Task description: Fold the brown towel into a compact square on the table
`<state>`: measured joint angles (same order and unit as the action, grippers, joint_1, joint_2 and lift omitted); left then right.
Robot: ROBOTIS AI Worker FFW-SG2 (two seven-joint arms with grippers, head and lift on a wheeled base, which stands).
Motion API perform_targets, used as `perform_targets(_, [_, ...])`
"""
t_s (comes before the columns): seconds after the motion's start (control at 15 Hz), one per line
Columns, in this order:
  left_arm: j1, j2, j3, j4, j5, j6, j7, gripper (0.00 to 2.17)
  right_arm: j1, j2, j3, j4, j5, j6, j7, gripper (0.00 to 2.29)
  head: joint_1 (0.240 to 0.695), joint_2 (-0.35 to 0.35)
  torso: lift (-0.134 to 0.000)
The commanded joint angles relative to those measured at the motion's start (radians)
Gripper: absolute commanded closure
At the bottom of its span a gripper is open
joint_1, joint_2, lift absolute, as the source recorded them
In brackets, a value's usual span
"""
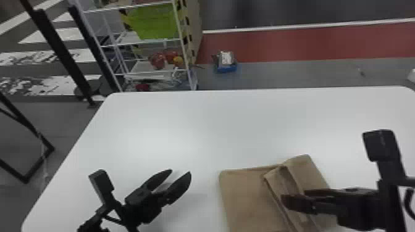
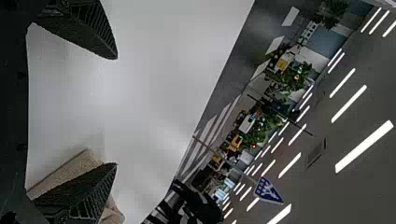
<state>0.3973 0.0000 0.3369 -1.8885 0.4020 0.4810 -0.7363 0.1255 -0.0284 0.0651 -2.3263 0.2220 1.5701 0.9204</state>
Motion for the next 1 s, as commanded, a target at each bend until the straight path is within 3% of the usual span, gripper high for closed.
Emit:
perform_targets(0.0, [0.000,-0.003,0.002,-0.001,0.000,0.000,0.000,0.06,0.031,-0.001,-0.033,-0.044,-0.042,-0.003,0.005,0.09,0.695,0.201,-0.134])
perform_targets(0.13, [0.000,-0.003,0.007,-0.001,0.001,0.000,0.000,0.06,0.046,-0.005,-0.074,-0.079,-0.050,0.002,0.046,0.41,0.695,0.205,-0.134])
perform_targets(0.27, [-0.002,-0.003,0.008,-0.001,0.003,0.000,0.000,0.06,0.069,-0.021,-0.113,-0.104,-0.018,0.002,0.123,1.15,0.695,0.199,-0.134])
perform_targets(0.4, [-0.002,-0.003,0.008,-0.001,0.003,0.000,0.000,0.06,0.088,-0.048,-0.153,-0.116,0.039,0.000,0.207,1.69,0.695,0.186,-0.134])
perform_targets(0.53, [-0.005,-0.003,0.008,-0.001,0.003,0.003,0.000,0.06,0.108,-0.059,-0.211,-0.131,0.053,0.000,0.279,1.72,0.695,0.164,-0.134])
perform_targets(0.67, [-0.008,-0.003,0.007,-0.001,0.003,0.003,0.000,0.06,0.144,-0.104,-0.243,-0.153,0.068,-0.003,0.321,1.87,0.695,0.125,-0.134])
perform_targets(0.93, [-0.011,-0.003,0.007,0.000,0.001,0.003,0.000,0.06,0.194,-0.162,-0.289,-0.153,0.108,-0.025,0.417,1.87,0.695,0.073,-0.134])
